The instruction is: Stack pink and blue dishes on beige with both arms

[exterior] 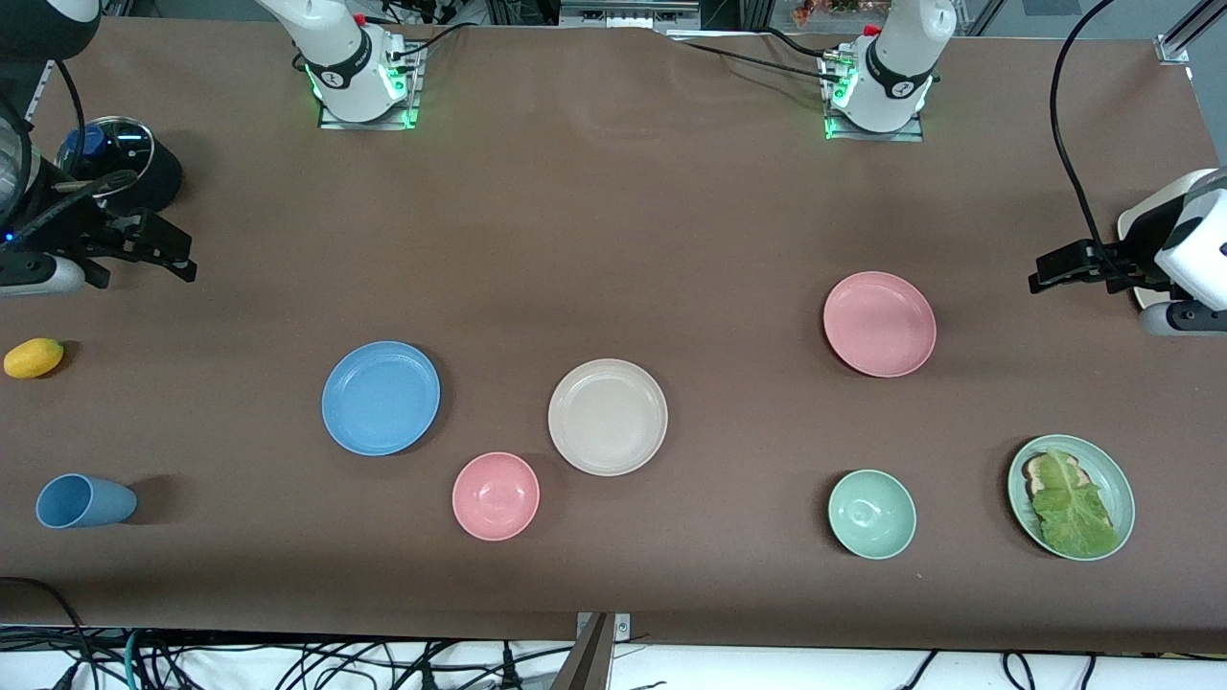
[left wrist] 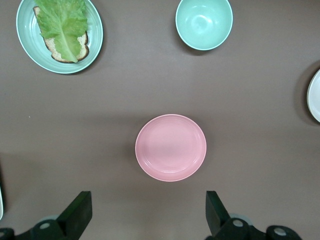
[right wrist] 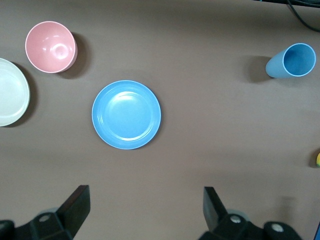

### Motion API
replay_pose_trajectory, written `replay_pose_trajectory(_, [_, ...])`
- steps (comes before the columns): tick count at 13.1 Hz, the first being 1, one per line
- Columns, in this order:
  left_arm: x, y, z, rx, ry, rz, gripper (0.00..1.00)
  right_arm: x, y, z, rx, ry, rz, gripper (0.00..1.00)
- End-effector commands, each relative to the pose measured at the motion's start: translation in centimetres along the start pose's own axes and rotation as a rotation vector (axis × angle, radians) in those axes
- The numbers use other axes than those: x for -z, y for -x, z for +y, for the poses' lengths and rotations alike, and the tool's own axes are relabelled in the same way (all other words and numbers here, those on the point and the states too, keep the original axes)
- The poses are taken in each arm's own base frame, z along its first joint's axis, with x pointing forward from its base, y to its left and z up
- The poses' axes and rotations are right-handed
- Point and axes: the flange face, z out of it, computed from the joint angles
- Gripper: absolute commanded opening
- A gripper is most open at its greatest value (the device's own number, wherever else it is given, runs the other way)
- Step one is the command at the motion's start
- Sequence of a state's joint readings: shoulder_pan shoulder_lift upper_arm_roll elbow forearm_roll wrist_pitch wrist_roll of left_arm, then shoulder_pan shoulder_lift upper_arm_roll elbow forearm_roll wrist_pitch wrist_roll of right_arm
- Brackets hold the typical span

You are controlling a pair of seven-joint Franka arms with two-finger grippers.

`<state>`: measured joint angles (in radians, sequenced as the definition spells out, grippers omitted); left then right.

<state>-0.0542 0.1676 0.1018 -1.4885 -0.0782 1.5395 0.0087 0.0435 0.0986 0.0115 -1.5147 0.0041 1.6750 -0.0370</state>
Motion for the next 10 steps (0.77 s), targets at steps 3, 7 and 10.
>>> replay_pose_trajectory(3, [0.2, -0.3, 0.1, -0.018, 0.004, 0.005, 1.00, -1.9, -0.7, 0.9, -0.019, -0.007, -0.024, 1.00])
replay_pose_trajectory(7, [-2.3, -1.6, -1.5, 0.011, -0.002, -0.039, 1.00, -6.6, -2.9, 0.9, -0.020, -0.008, -0.055, 1.00])
replay_pose_trajectory(10, [-5.6, -3.3, -2.0, 0.029, -0.005, -0.078, 1.00, -10.0, -4.0, 0.3, -0.010, -0.011, -0.090, 1.00])
